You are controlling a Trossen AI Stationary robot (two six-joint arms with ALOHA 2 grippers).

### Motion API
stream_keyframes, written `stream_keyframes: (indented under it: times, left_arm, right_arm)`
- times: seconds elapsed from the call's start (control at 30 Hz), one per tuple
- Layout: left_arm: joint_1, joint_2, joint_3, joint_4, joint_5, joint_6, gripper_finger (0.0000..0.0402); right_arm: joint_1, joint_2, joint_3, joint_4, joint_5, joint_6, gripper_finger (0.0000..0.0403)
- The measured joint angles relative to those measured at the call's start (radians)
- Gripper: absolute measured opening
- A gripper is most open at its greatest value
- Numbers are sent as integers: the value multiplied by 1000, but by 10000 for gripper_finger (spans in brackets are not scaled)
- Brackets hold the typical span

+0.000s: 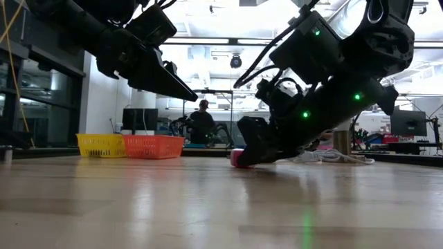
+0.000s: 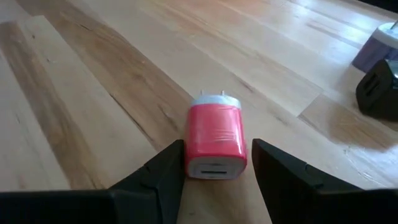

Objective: Pick & Place Office items
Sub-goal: Put the pink adapter into the orange basket

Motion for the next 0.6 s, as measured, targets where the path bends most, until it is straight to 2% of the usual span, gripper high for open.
stream_keyframes:
  times: [0.6]
  left_arm:
    - [0,0,0,0,0,0,177]
  right_arm:
    - [-5,9,1,9,-19,8,172]
